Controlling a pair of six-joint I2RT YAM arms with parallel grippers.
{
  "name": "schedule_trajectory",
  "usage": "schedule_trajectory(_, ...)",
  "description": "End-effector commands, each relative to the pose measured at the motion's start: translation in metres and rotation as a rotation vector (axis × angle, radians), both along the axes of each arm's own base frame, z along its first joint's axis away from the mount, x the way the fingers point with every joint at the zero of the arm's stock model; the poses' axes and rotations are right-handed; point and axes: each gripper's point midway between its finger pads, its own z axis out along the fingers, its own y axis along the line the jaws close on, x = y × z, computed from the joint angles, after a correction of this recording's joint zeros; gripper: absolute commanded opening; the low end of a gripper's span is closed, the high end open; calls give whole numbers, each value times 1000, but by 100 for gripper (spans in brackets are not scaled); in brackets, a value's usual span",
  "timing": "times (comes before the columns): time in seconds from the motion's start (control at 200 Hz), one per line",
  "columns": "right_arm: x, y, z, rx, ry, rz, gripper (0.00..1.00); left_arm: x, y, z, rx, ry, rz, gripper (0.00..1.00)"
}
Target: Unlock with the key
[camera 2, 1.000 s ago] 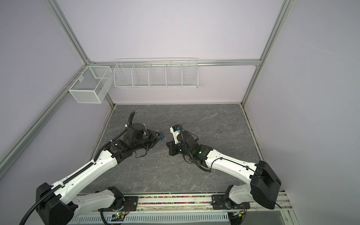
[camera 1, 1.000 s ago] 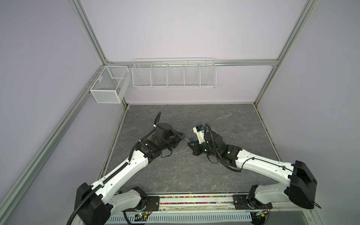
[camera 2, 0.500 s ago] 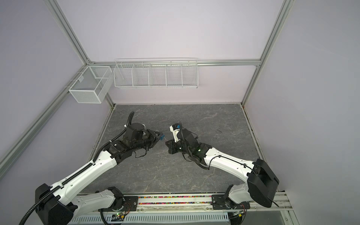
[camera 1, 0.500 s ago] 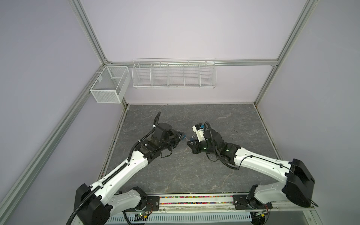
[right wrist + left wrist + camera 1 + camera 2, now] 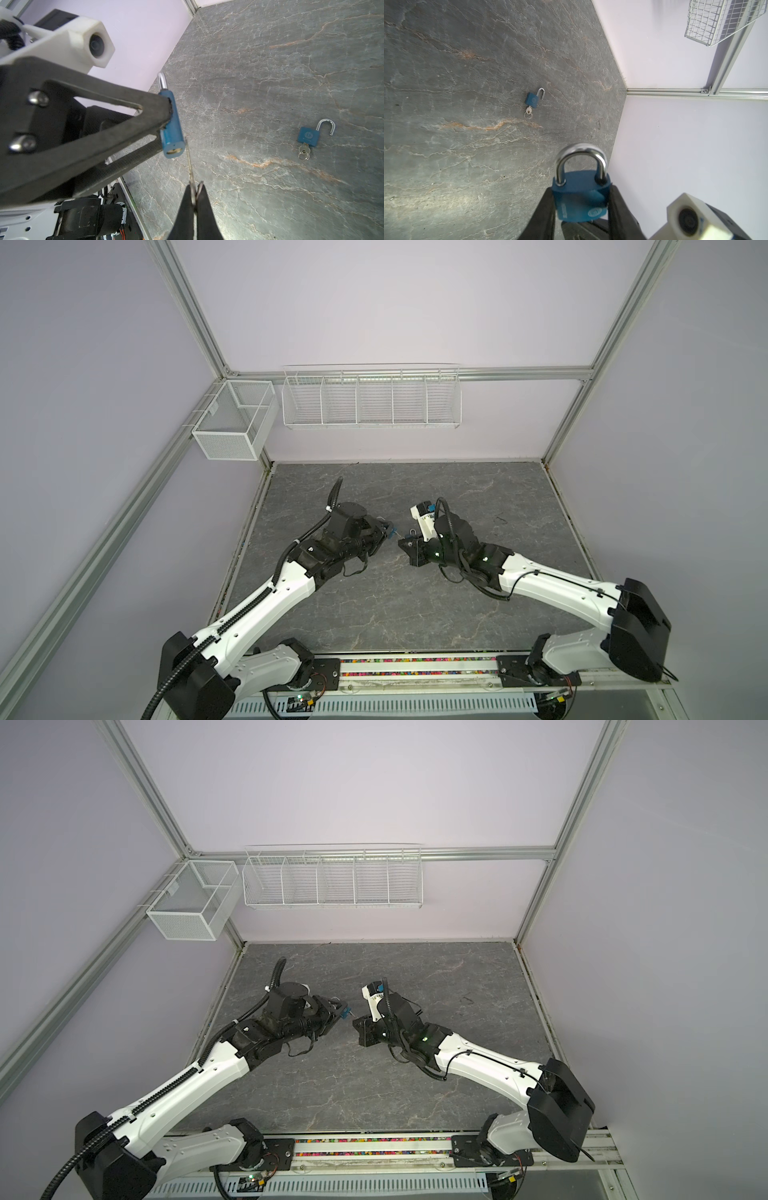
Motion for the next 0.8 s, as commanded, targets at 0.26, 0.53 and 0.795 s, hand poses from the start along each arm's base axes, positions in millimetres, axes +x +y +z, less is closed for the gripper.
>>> schedule_trajectory(0.26,-15,-1,6,8,11,23,6,6,0,9,-25,-24,21,0)
schedule_trajectory(0.53,-14,0,12,15,1,24,6,5,3,9,-18,-25,27,0)
schedule_trajectory(0.795,-12,3,9,27,21,5,6,5,1,9,-25,-23,22,0)
